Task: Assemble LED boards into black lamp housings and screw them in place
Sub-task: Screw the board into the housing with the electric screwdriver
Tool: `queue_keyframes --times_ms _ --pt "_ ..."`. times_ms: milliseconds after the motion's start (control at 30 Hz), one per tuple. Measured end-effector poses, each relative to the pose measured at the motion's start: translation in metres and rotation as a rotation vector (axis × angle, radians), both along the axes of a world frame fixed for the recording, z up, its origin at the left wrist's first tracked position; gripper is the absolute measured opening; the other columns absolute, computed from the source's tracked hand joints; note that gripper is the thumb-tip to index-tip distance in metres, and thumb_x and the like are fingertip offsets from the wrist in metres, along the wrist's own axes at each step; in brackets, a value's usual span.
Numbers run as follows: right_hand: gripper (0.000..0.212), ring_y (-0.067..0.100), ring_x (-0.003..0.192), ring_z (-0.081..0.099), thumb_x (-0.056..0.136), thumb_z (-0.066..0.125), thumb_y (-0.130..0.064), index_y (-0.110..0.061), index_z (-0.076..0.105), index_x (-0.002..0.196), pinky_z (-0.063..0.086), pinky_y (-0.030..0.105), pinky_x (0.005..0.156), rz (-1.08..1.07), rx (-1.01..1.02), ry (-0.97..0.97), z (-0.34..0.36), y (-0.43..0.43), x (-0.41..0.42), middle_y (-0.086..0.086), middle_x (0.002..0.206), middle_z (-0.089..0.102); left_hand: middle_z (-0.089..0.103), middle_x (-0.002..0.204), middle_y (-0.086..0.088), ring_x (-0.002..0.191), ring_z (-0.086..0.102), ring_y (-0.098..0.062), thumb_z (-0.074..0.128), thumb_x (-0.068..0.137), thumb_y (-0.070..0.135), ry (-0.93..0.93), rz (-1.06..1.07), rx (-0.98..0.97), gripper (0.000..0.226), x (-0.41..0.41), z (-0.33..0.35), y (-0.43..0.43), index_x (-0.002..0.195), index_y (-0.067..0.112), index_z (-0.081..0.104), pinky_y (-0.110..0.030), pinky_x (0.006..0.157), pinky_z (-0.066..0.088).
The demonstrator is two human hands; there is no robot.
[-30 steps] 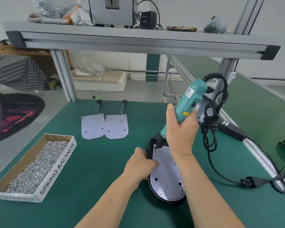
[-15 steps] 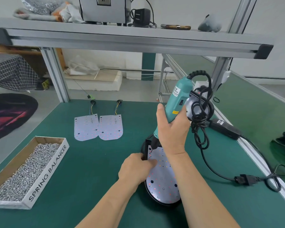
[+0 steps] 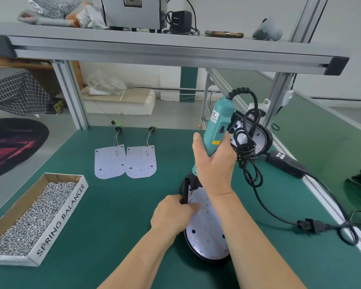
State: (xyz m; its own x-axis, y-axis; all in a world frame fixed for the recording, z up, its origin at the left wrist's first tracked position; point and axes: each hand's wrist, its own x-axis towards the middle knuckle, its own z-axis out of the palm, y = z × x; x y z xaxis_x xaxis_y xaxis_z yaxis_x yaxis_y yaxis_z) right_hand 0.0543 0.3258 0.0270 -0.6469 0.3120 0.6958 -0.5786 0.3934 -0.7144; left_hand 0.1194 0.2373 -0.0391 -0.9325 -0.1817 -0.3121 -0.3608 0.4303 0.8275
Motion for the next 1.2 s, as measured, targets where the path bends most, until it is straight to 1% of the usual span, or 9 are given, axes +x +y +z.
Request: queue_keyframes --times_ms 133,300,500,667,800,867,1033,1133,1200 --pt "0.03 0.015 0.055 0.053 0.088 0.068 -0.035 -0.031 0.04 0.079 0.041 0.02 0.054 0.011 0.006 0.0 -0.002 -0.001 -0.003 -0.001 0.06 0.055 0.049 0.061 0.004 0.059 0.042 -0.022 0.058 0.055 0.045 -0.001 0.011 0.021 0.03 -0.001 -0.002 0.0 0.064 0.018 0.05 -0.028 0.061 0.033" --pt "0.028 0.016 0.057 0.054 0.087 0.067 -0.037 -0.024 0.044 0.079 0.042 0.024 0.053 0.017 0.0 -0.012 -0.006 -0.003 -0.005 -0.005 0.06 0.053 0.048 0.06 0.004 0.059 0.041 -0.021 0.06 0.055 0.043 0.011 0.043 0.054 0.028 -0.002 -0.005 0.0 0.065 0.019 0.051 -0.029 0.062 0.032" --pt "0.029 0.015 0.054 0.052 0.085 0.065 -0.039 -0.036 0.038 0.076 0.039 0.016 0.052 0.026 -0.026 0.005 -0.011 -0.008 0.003 -0.008 0.059 0.051 0.047 0.056 0.006 0.056 0.041 -0.02 0.071 0.07 0.038 0.018 0.077 0.045 0.032 -0.001 -0.01 0.0 0.059 0.018 0.048 -0.027 0.059 0.03" --pt "0.028 0.012 0.051 0.05 0.086 0.069 -0.033 -0.022 0.045 0.077 0.039 0.016 0.05 0.054 -0.087 -0.047 -0.01 0.002 0.005 -0.007 0.057 0.05 0.055 0.066 0.003 0.062 0.046 -0.021 0.061 0.057 0.042 0.006 0.058 0.091 0.044 0.001 -0.003 -0.001 0.083 0.007 0.066 -0.028 0.063 0.035" --pt "0.026 0.003 0.057 0.054 0.09 0.068 -0.029 -0.007 0.055 0.088 0.041 0.01 0.058 0.097 -0.169 0.016 0.003 0.011 0.014 -0.012 0.064 0.058 0.05 0.063 0.003 0.061 0.042 -0.021 0.065 0.064 0.036 -0.002 0.046 0.101 0.025 0.001 -0.001 -0.002 0.068 0.013 0.056 -0.029 0.063 0.031" --pt "0.025 0.003 0.061 0.058 0.092 0.068 -0.029 -0.007 0.056 0.094 0.044 0.012 0.061 0.095 -0.234 0.016 0.015 0.021 0.015 -0.014 0.07 0.062 0.054 0.067 0.002 0.063 0.046 -0.021 0.065 0.064 0.036 0.001 0.05 0.109 0.03 0.001 -0.002 -0.002 0.074 0.009 0.06 -0.029 0.064 0.033" --pt "0.021 -0.002 0.062 0.06 0.09 0.067 -0.042 -0.026 0.054 0.093 0.043 0.009 0.055 -0.056 -0.291 -0.083 0.018 0.065 0.013 -0.022 0.073 0.065 0.058 0.068 0.002 0.063 0.048 -0.02 0.062 0.058 0.038 -0.001 0.06 0.13 0.038 0.006 0.0 -0.002 0.076 0.004 0.061 -0.029 0.064 0.037" --pt "0.028 0.01 0.072 0.065 0.09 0.063 -0.05 -0.025 0.051 0.097 0.047 0.025 0.059 -0.161 -0.346 -0.245 -0.004 0.1 0.011 -0.008 0.082 0.067 0.068 0.074 -0.01 0.065 0.054 -0.021 0.061 0.058 0.039 0.013 0.052 0.141 0.046 0.006 -0.001 -0.004 0.082 0.0 0.064 -0.03 0.065 0.041" --pt "0.035 0.016 0.077 0.063 0.094 0.061 -0.047 -0.018 0.045 0.104 0.04 0.026 0.057 -0.249 -0.358 -0.348 -0.022 0.123 0.008 0.0 0.086 0.062 0.074 0.09 -0.016 0.067 0.057 -0.021 0.062 0.058 0.039 0.018 0.04 0.145 0.053 0.006 0.0 -0.005 0.09 -0.003 0.067 -0.03 0.066 0.043"
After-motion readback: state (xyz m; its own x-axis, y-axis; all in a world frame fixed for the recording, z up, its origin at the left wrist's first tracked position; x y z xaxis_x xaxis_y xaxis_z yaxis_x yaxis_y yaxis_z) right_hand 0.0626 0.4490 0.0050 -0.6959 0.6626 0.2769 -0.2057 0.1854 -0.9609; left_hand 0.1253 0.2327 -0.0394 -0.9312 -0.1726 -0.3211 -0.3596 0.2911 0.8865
